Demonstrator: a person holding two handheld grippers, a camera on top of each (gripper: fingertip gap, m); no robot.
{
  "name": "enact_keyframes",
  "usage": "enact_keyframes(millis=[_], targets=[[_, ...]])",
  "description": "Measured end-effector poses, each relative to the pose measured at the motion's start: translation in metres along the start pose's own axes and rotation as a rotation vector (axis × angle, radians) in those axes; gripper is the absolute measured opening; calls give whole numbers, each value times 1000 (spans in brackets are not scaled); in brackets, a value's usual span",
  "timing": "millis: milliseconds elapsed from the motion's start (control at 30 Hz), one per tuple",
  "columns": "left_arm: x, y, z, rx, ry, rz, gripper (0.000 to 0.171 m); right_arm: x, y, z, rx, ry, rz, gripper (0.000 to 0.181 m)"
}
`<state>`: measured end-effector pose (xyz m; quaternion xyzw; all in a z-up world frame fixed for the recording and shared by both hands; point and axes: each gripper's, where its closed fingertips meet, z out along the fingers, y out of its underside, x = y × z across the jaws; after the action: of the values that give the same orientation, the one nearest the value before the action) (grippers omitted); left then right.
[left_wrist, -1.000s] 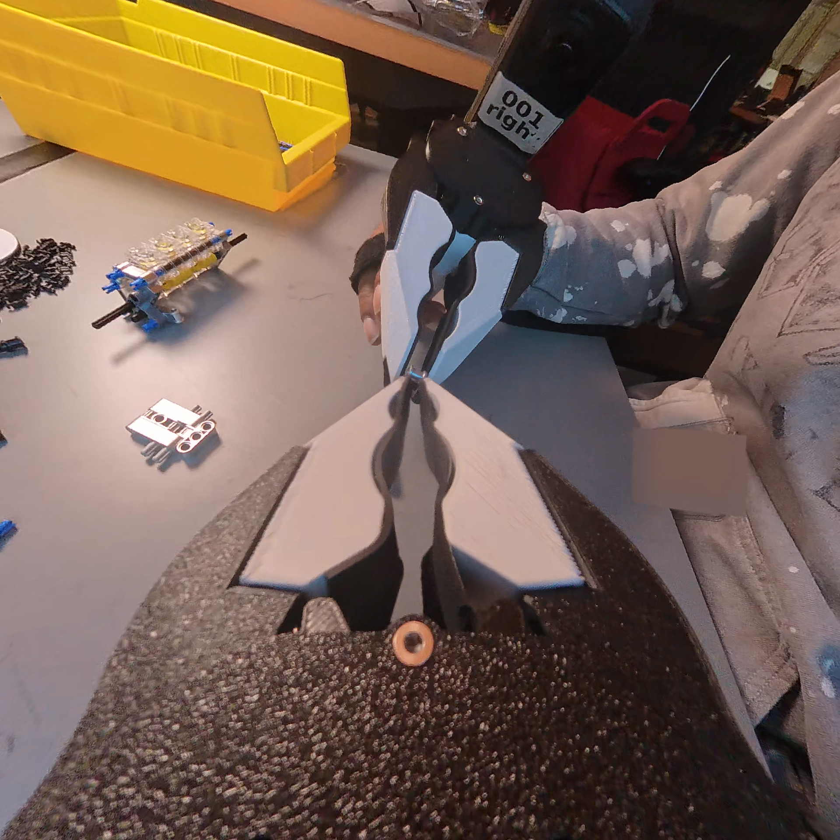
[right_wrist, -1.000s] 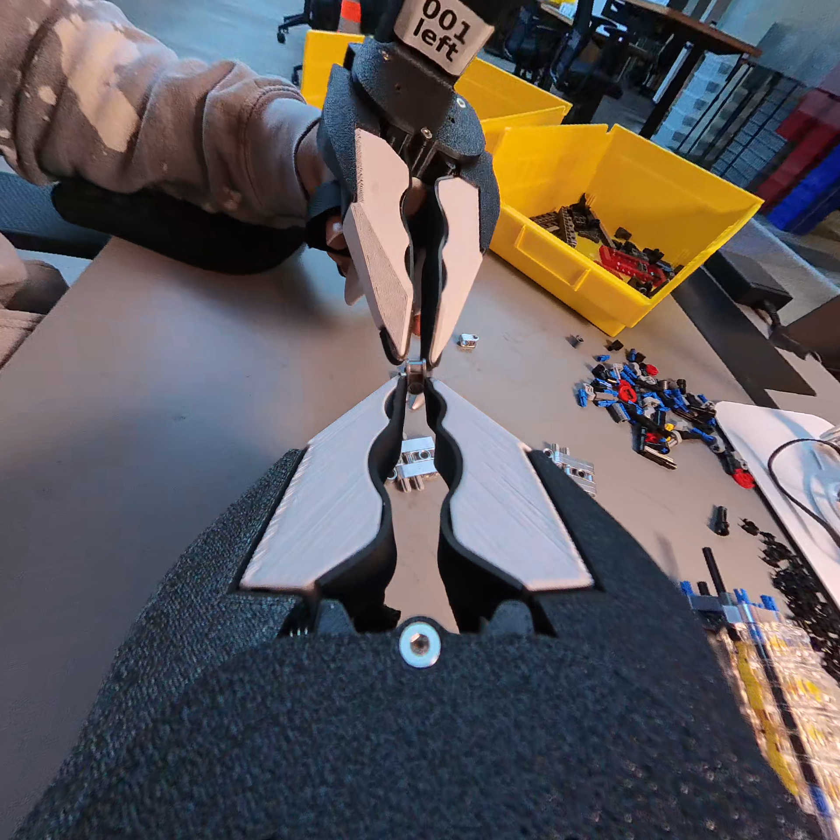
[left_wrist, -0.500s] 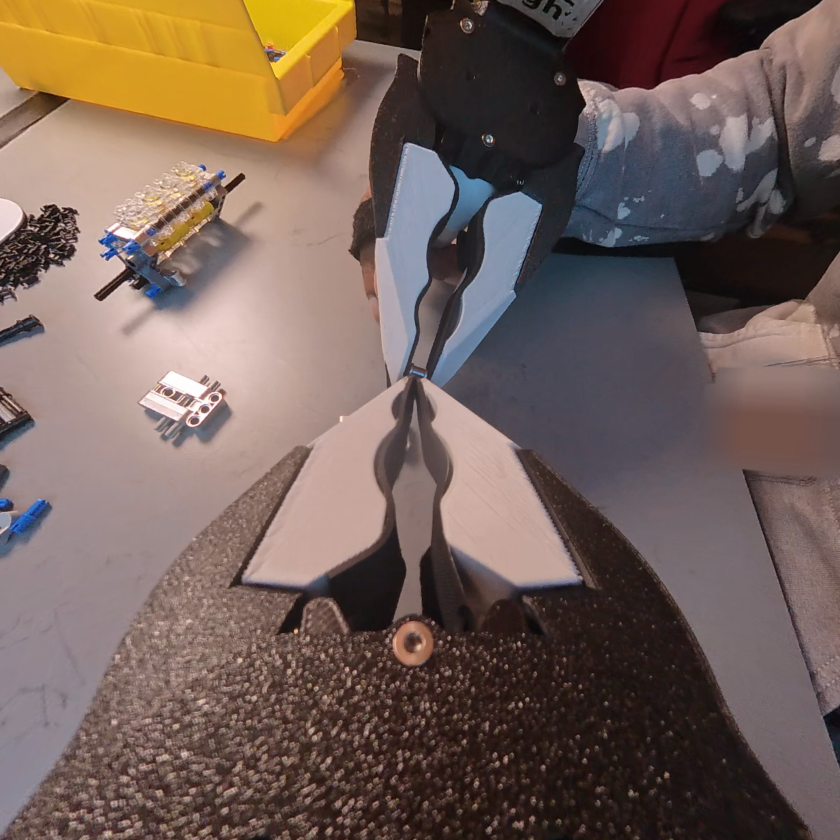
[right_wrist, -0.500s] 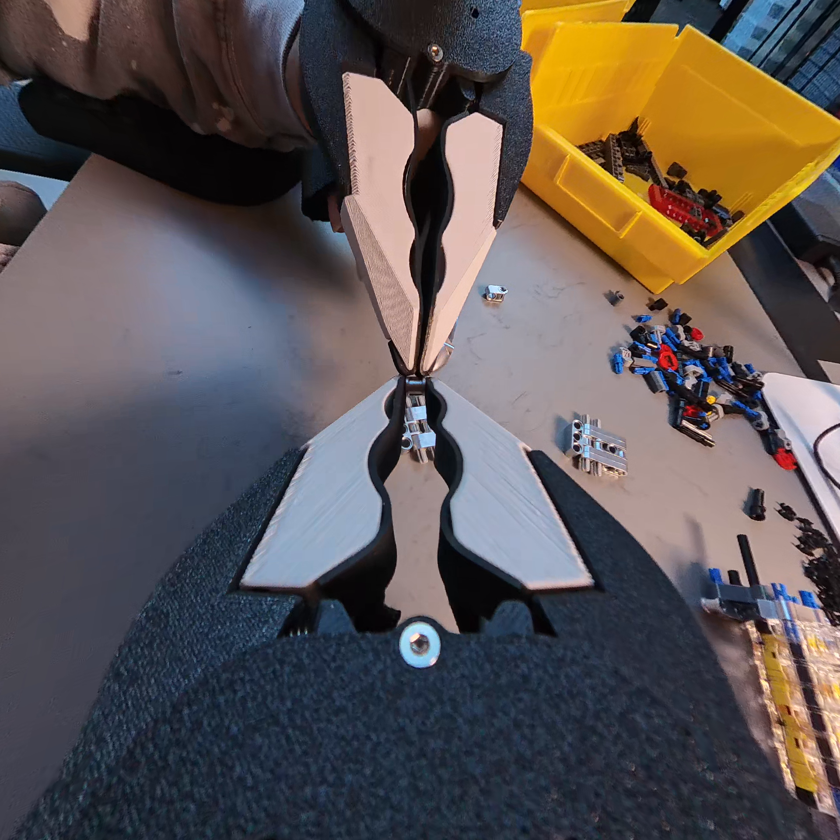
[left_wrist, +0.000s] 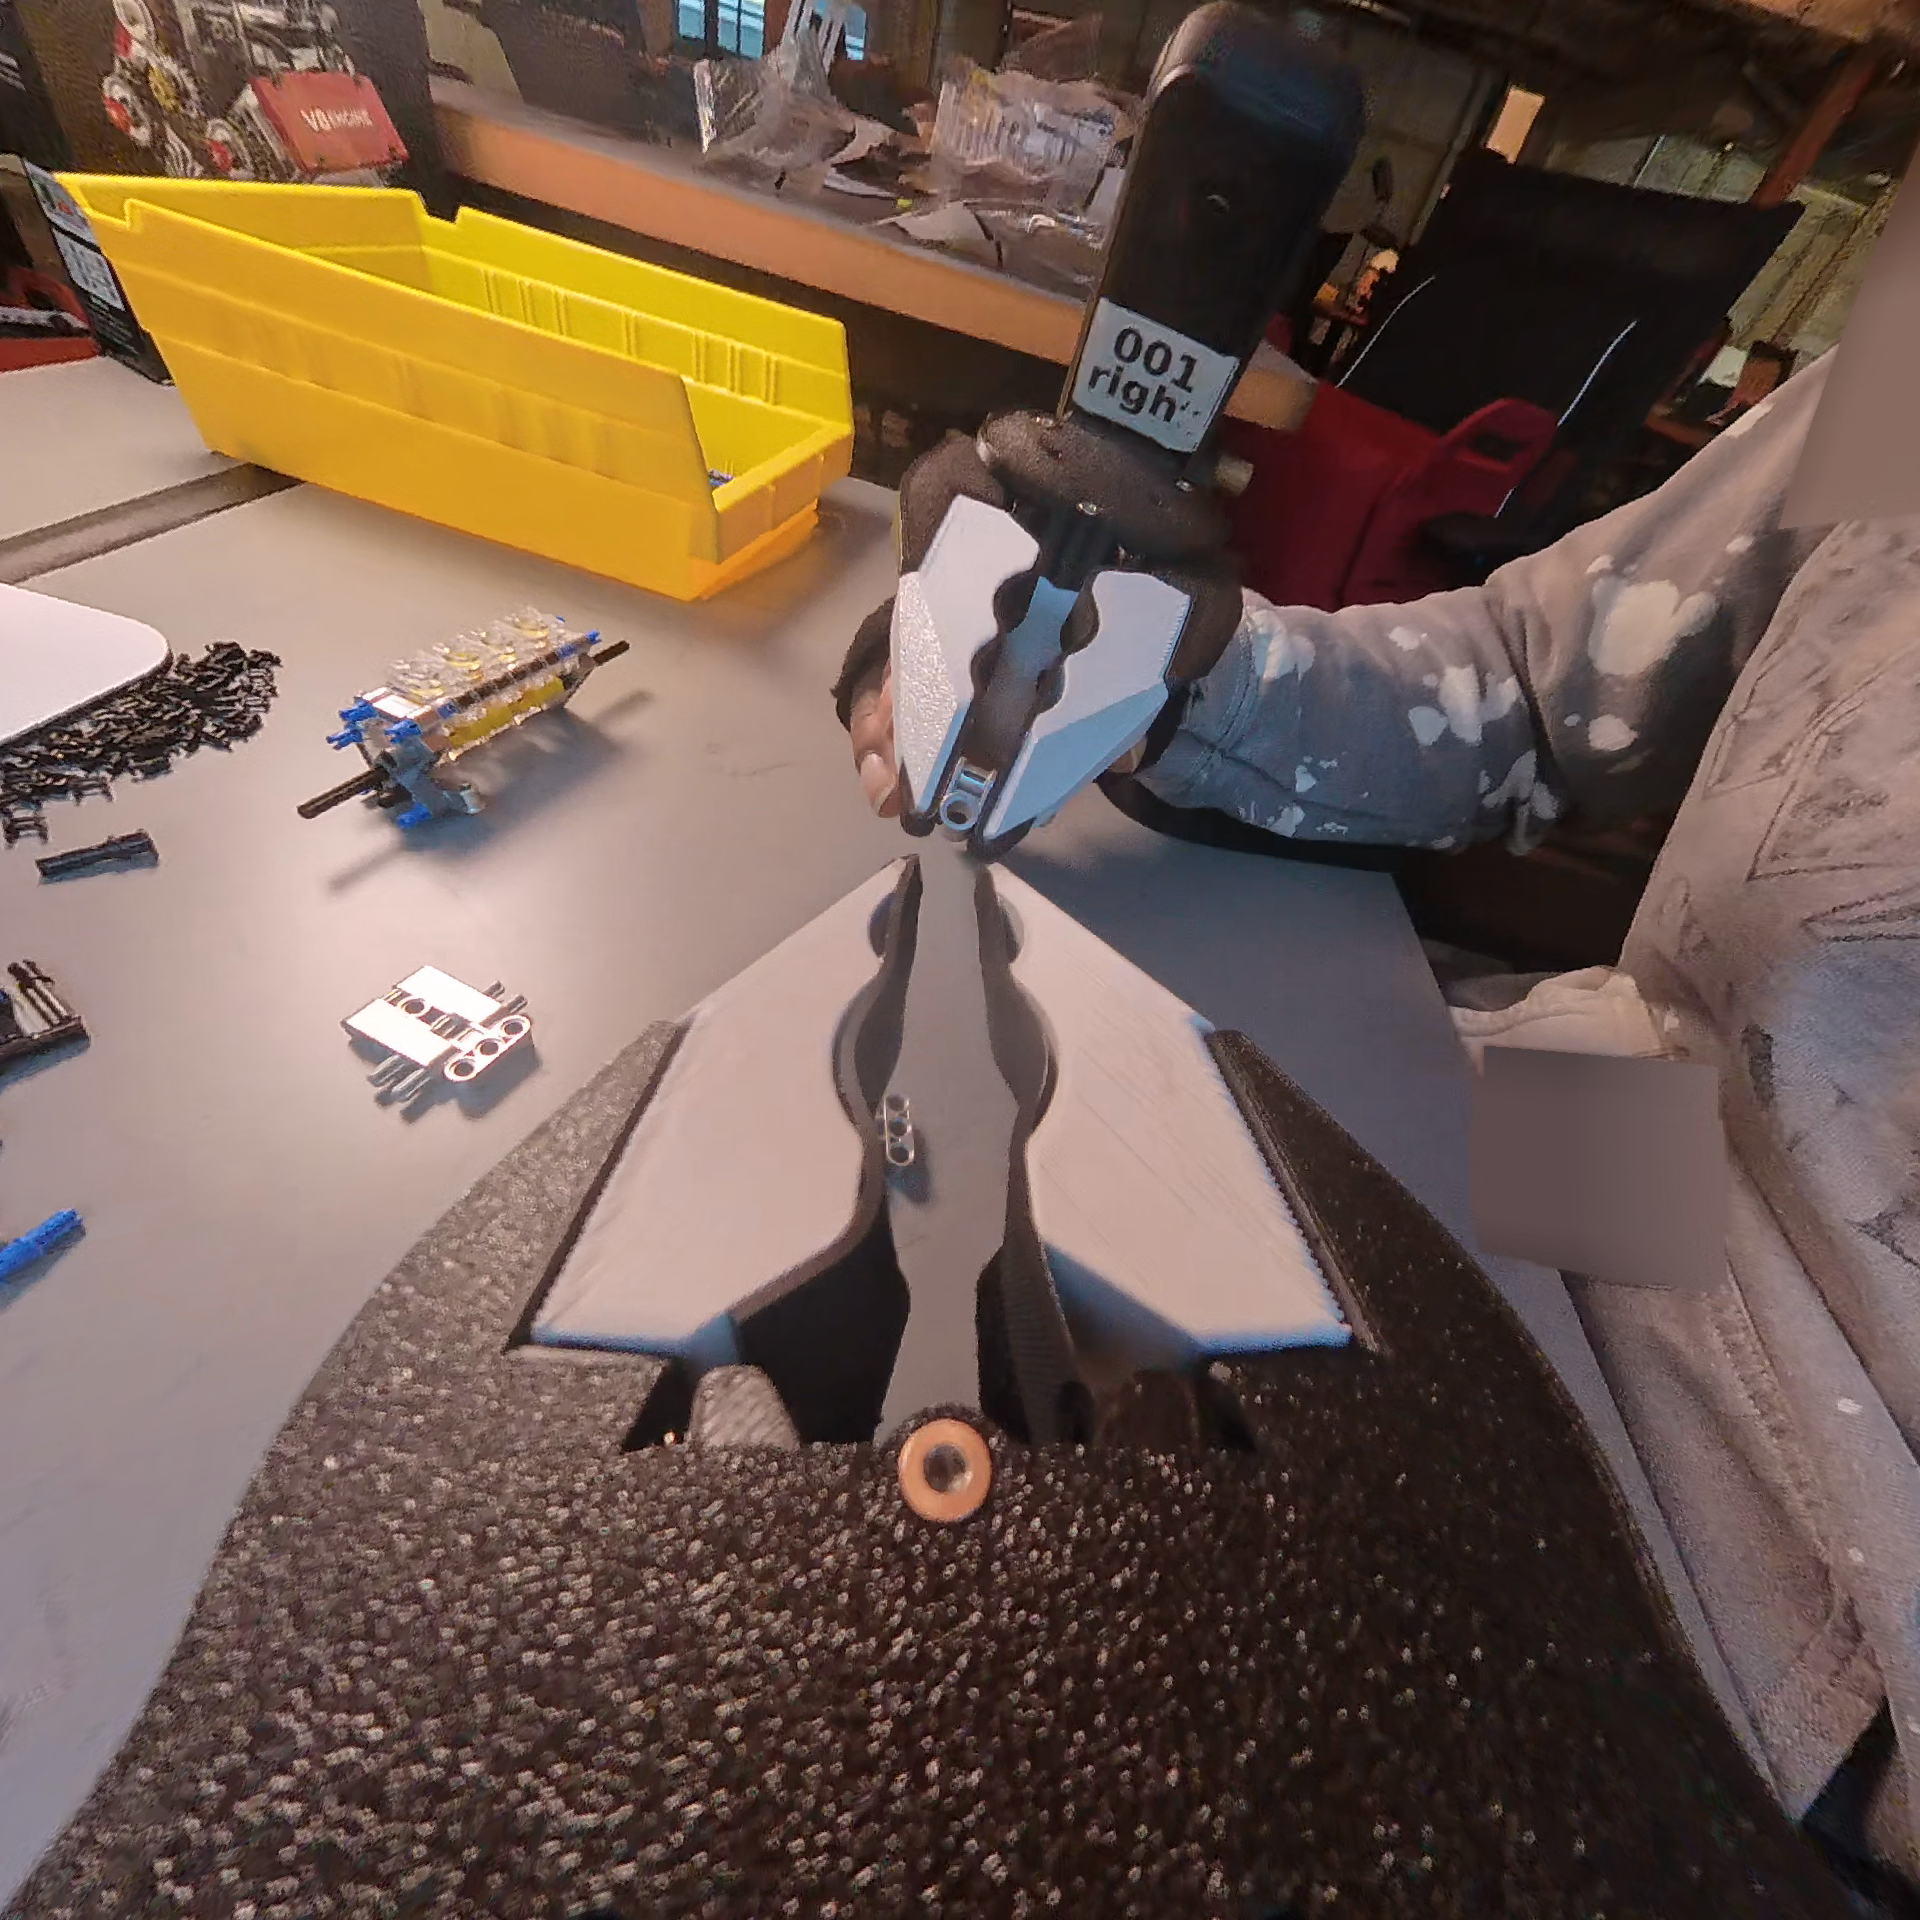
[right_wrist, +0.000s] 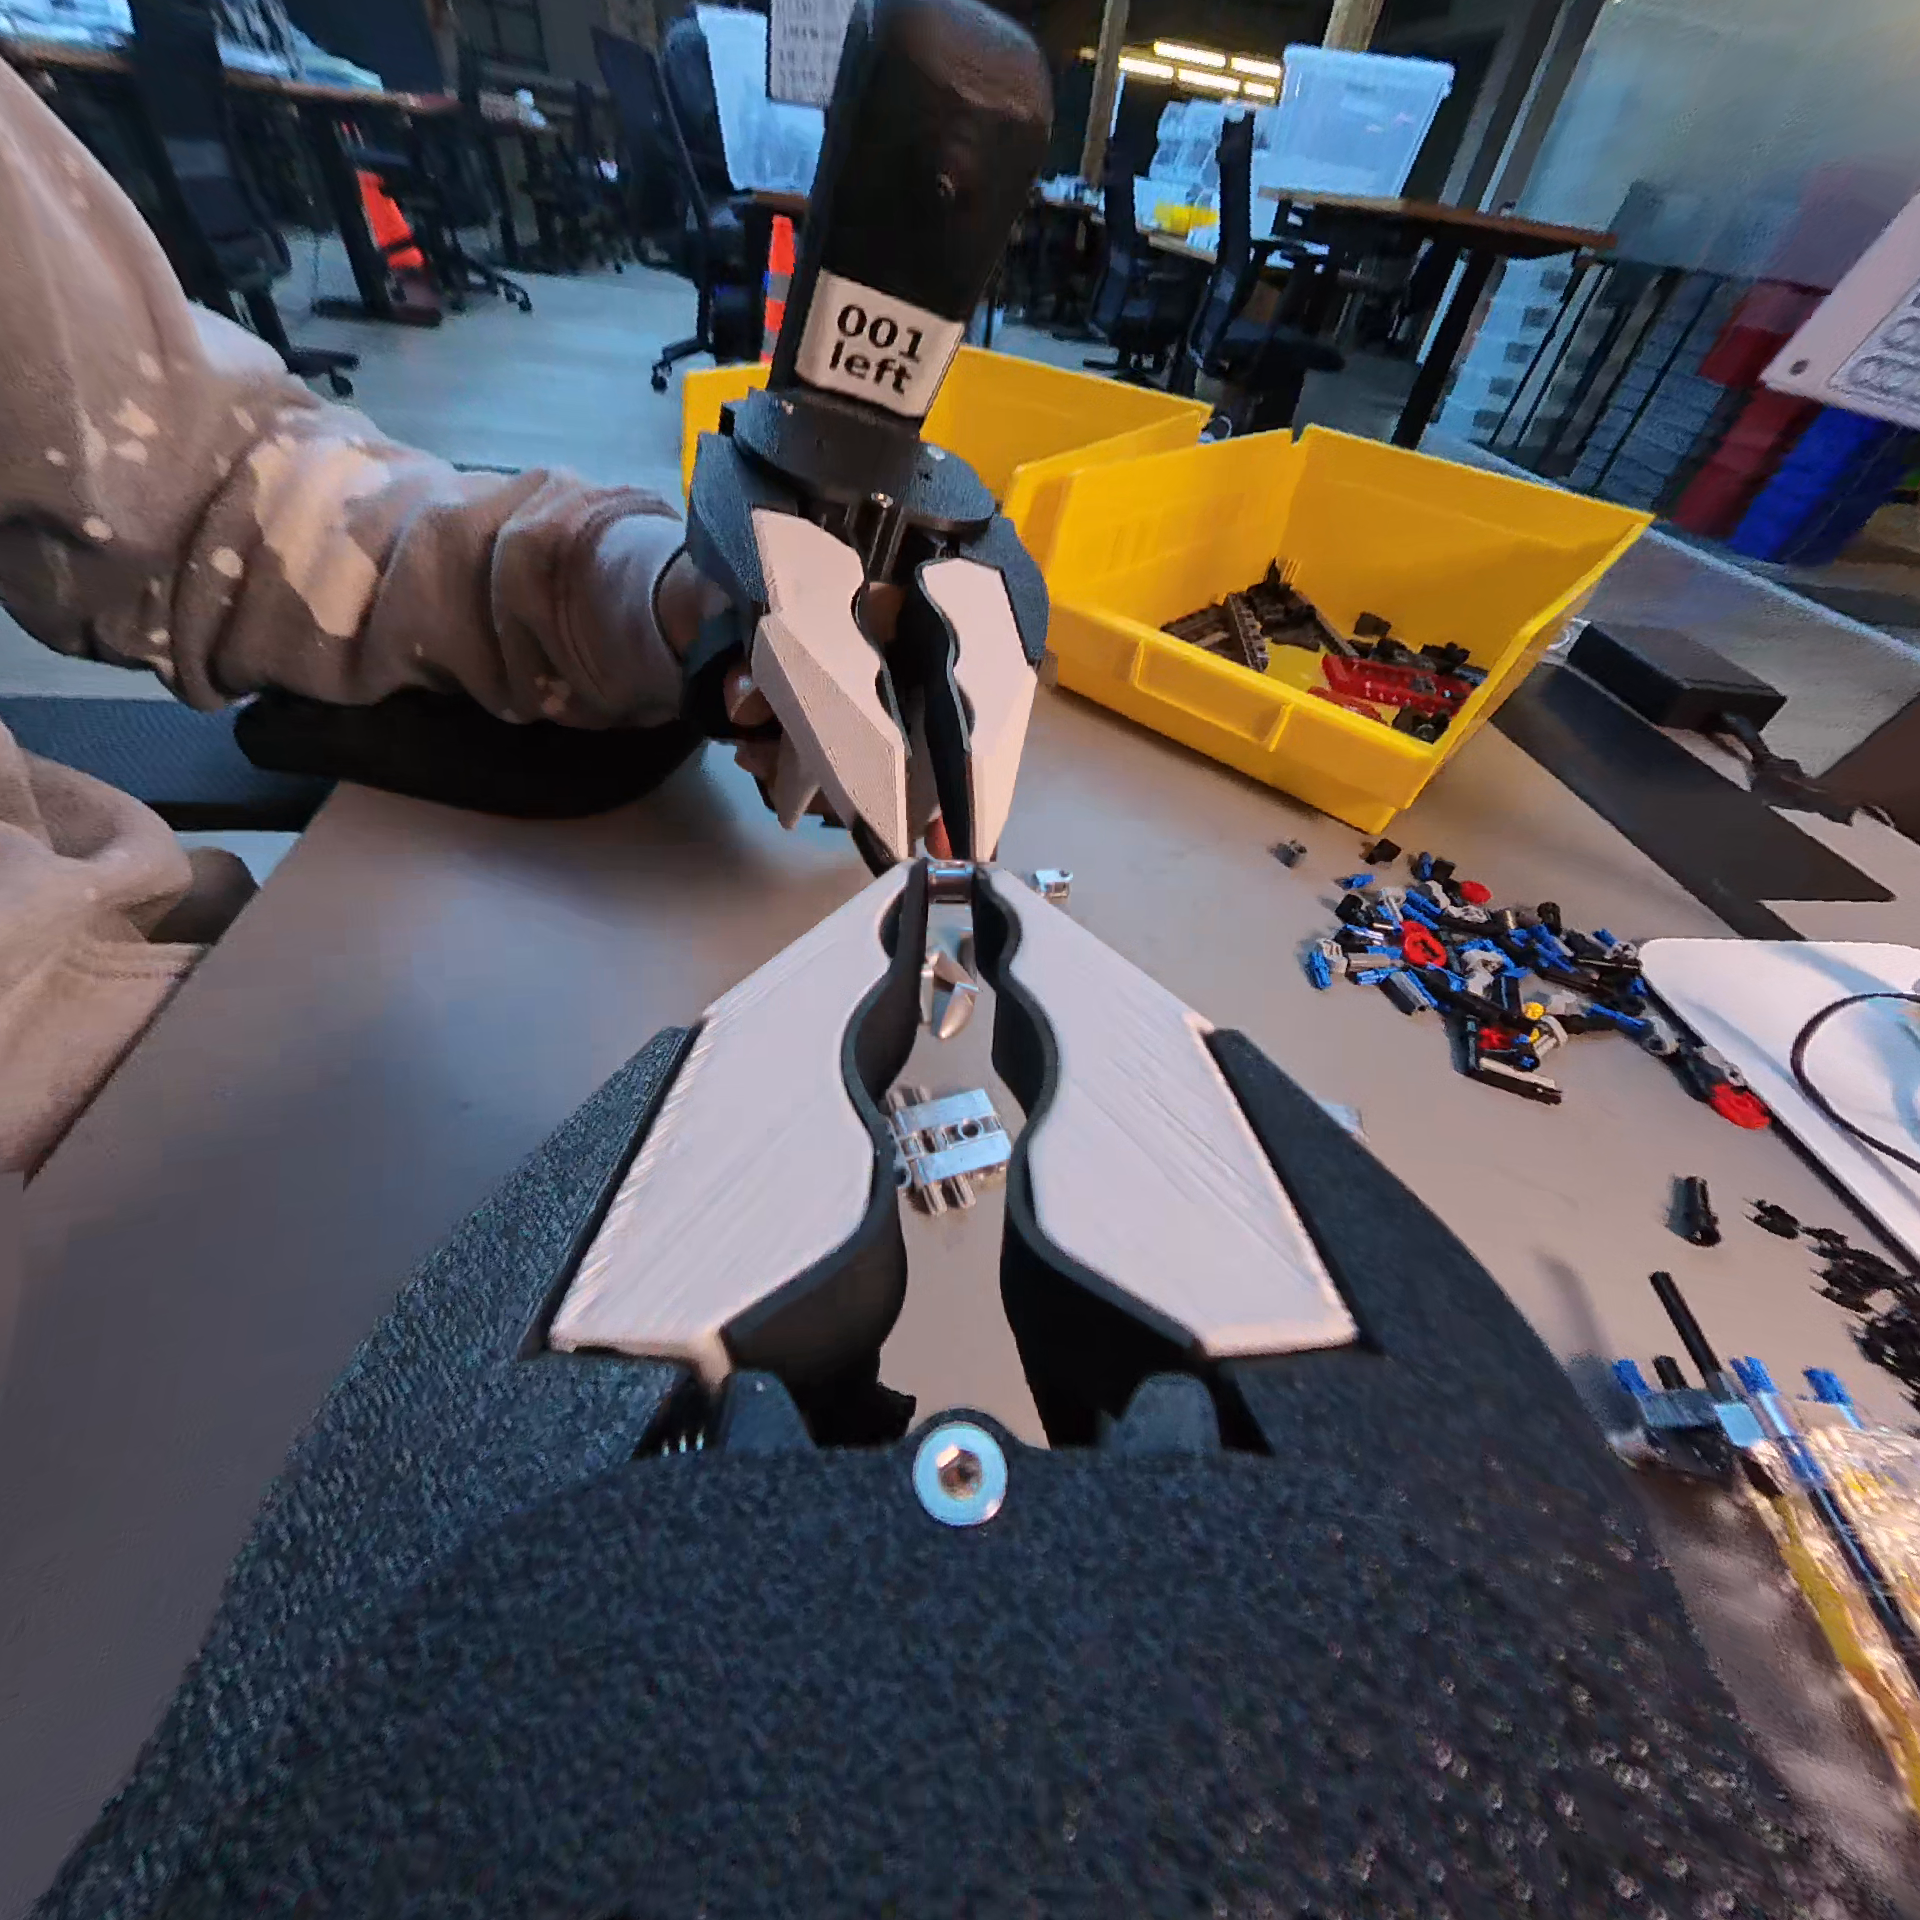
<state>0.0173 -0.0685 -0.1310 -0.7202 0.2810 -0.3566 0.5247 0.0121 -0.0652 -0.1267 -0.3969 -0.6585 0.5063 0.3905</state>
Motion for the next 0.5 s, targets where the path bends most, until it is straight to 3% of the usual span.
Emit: enact_keyframes(millis=[300, 500], targets=[[11, -10, 3, 56, 24, 24, 9, -6, -17, -2, 124, -72, 119, 7], [15, -17, -2, 105, 98, -73, 6, -6, -21, -5, 152, -79, 122, 7]])
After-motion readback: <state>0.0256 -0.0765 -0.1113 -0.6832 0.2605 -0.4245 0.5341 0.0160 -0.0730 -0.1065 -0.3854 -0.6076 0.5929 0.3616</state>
